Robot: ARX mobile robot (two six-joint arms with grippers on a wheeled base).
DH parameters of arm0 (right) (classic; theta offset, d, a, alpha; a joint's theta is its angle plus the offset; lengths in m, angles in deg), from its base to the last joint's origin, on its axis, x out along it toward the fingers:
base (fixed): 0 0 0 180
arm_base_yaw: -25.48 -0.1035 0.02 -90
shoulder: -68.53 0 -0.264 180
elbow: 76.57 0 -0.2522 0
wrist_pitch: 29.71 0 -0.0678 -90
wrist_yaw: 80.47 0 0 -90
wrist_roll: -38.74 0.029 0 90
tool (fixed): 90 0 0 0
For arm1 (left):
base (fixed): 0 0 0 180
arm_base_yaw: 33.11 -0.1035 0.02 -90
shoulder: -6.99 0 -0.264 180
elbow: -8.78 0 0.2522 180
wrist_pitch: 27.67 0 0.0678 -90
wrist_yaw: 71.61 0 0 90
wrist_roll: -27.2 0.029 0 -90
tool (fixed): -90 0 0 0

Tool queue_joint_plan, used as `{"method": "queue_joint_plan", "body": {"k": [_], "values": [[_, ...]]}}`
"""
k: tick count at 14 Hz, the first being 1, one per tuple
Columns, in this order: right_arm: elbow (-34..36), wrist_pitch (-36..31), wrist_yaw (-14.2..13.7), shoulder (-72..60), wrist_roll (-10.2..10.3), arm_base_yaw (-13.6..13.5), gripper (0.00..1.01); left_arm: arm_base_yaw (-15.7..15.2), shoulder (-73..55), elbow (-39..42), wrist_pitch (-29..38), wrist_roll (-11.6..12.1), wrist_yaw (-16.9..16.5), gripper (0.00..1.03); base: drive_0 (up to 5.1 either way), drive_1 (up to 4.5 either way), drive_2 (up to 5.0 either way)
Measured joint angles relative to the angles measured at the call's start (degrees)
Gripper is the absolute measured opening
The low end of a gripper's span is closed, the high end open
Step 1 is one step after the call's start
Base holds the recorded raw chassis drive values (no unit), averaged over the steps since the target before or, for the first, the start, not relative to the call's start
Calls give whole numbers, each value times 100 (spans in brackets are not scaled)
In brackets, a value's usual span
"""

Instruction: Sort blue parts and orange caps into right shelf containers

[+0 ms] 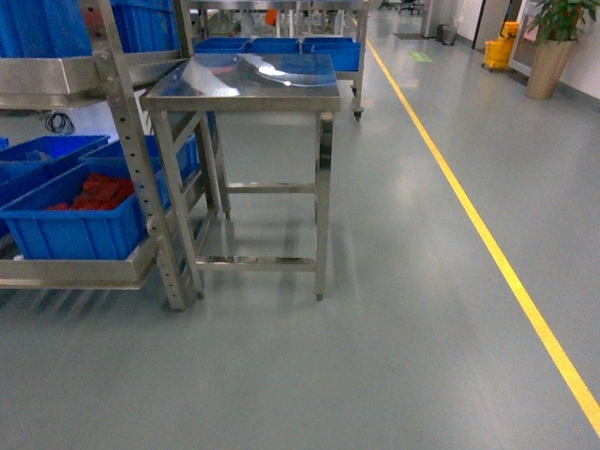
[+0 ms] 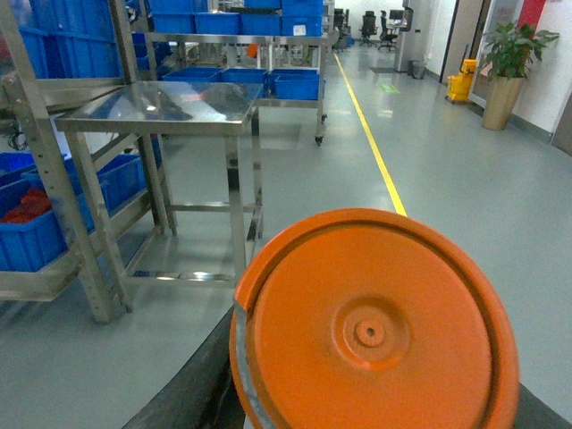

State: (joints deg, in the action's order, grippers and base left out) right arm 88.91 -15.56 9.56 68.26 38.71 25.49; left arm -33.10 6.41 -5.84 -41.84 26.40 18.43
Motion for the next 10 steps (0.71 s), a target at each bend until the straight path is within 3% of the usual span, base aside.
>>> {"method": "queue_joint_plan", "body": {"k": [10], "values": [[0, 0, 0, 0, 2, 0, 45, 0, 0, 0, -7, 0, -4, 43, 2, 429, -425]]}}
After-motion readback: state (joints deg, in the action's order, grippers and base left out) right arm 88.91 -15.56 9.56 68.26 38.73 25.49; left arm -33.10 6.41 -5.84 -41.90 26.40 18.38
